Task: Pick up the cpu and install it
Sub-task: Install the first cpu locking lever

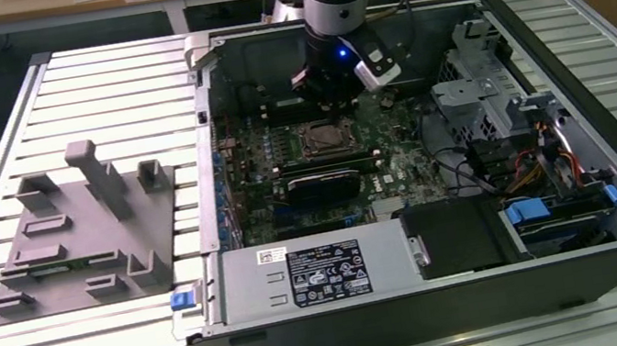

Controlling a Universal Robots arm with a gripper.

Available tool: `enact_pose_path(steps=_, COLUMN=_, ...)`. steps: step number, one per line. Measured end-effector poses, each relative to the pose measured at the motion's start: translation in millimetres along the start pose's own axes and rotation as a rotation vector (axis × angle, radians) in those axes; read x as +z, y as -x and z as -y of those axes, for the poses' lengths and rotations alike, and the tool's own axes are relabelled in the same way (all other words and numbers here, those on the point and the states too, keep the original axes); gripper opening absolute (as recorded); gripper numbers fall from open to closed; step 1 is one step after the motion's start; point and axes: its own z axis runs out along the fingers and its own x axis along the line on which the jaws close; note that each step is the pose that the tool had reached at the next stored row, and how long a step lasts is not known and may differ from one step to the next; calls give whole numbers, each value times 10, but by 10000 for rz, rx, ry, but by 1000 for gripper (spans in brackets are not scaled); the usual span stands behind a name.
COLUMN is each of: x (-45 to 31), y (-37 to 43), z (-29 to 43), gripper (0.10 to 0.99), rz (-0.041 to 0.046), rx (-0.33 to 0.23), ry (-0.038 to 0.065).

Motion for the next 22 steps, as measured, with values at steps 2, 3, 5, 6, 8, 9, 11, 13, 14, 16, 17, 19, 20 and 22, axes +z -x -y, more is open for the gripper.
enact_pose_path(steps=2, x=5, y=0, z=-2, gripper=106, rz=-2, rx=0, ry=-19)
enact_pose_path(steps=3, x=8, y=0, z=-4, gripper=106, rz=0, rx=0, ry=-17)
enact_pose_path(steps=5, x=14, y=1, z=-7, gripper=106, rz=2, rx=0, ry=-13)
enact_pose_path(steps=6, x=19, y=1, z=-8, gripper=106, rz=4, rx=0, ry=-9)
enact_pose_path(steps=8, x=24, y=1, z=-14, gripper=106, rz=1, rx=0, ry=-14)
enact_pose_path(steps=9, x=26, y=1, z=-18, gripper=106, rz=0, rx=1, ry=-17)
enact_pose_path(steps=11, x=34, y=1, z=-25, gripper=106, rz=1, rx=0, ry=-13)
enact_pose_path(steps=13, x=39, y=1, z=-32, gripper=106, rz=0, rx=0, ry=-17)
enact_pose_path(steps=14, x=39, y=1, z=-32, gripper=106, rz=0, rx=-1, ry=-8)
enact_pose_path(steps=16, x=38, y=1, z=-33, gripper=106, rz=2, rx=1, ry=9)
enact_pose_path(steps=17, x=31, y=2, z=-35, gripper=106, rz=5, rx=1, ry=17)
enact_pose_path(steps=19, x=7, y=4, z=-40, gripper=106, rz=9, rx=1, ry=32)
enact_pose_path(steps=20, x=-9, y=3, z=-39, gripper=106, rz=1, rx=0, ry=19)
enact_pose_path(steps=22, x=-19, y=2, z=-38, gripper=106, rz=0, rx=0, ry=14)
